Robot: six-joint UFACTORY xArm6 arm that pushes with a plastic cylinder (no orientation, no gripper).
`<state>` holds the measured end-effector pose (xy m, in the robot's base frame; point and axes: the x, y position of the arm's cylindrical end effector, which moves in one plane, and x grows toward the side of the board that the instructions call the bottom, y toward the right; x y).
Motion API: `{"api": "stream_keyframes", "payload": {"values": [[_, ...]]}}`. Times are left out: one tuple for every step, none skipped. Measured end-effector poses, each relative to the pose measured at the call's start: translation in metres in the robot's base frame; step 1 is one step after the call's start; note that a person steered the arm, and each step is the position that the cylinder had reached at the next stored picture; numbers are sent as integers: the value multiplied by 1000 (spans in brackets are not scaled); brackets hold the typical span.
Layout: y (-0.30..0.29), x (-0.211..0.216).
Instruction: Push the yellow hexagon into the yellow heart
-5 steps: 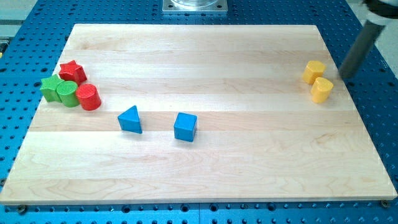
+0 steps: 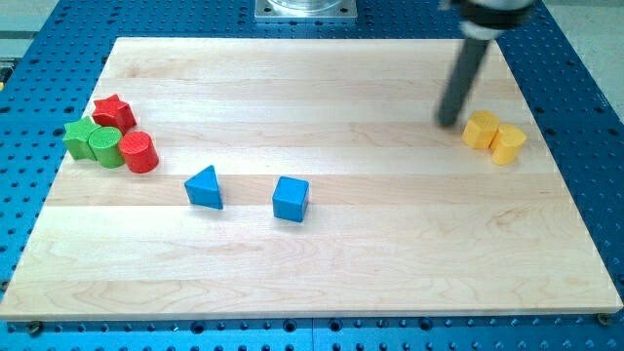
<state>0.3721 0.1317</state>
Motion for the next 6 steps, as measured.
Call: {"api": "stream_keyframes", "payload": {"values": [[-138, 14], [-217, 63], [-278, 75], [-315, 111], [-221, 113], [-91, 99]]}}
